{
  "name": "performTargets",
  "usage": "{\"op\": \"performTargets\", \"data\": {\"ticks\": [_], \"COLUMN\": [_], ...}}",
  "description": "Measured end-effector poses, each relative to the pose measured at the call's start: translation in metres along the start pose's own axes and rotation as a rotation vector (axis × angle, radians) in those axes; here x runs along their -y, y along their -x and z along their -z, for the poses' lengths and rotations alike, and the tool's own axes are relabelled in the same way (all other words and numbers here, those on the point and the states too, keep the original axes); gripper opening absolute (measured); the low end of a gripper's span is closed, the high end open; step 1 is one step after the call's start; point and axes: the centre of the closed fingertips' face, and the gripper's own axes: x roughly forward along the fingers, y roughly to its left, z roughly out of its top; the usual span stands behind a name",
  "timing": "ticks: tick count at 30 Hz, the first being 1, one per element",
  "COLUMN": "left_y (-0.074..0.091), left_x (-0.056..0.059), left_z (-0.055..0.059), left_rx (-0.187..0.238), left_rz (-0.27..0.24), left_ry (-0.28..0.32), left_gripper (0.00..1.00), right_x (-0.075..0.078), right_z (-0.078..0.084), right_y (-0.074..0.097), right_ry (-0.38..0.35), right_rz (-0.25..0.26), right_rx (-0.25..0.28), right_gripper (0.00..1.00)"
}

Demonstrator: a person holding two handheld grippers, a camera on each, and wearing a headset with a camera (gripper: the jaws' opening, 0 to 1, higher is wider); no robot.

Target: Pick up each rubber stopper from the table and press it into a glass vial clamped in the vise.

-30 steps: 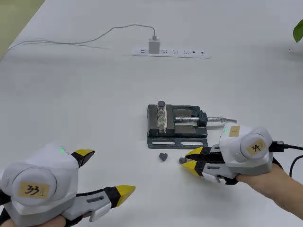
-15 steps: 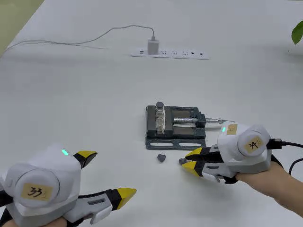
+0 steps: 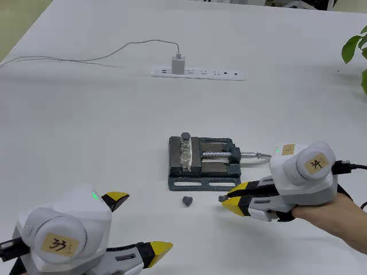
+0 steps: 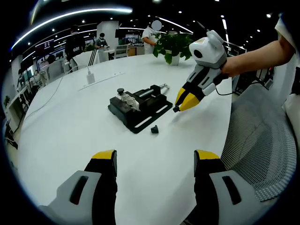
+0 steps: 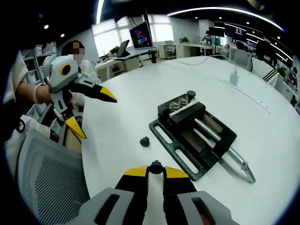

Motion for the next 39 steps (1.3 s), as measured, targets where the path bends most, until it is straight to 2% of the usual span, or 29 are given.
{"op": "performTargets", "data": {"ticks": [2,5,8,21,25,30,39], "left_y": [-0.003,-0.008,-0.013,-0.028,-0.030,-0.032,-0.032], "left_x": [0.004,0.010,0.017,0.039,0.045,0.049,0.055], "left_z": [-0.003,-0.008,-0.013,-0.031,-0.036,-0.041,-0.046], "left_rx": [0.002,-0.003,0.000,0.037,0.047,0.054,0.065], "left_rz": [0.015,0.039,0.061,0.147,0.170,0.180,0.203], "left_ry": [-0.032,-0.127,-0.177,-0.328,-0.403,-0.461,-0.499], "left_gripper": [0.63,0.60,0.58,0.42,0.33,0.28,0.16], "right_x": [-0.004,-0.011,-0.017,-0.047,-0.054,-0.060,-0.069], "right_z": [-0.003,-0.009,-0.015,-0.031,-0.033,-0.035,-0.038], "right_y": [0.002,0.007,0.011,0.021,0.019,0.016,0.012], "right_ry": [0.002,0.008,0.008,0.084,0.099,0.108,0.111], "right_rz": [-0.011,-0.035,-0.061,-0.174,-0.200,-0.220,-0.254], "right_rx": [-0.007,-0.030,-0.048,-0.134,-0.154,-0.166,-0.171], "right_gripper": [0.07,0.07,0.07,0.07,0.07,0.07,0.07]}}
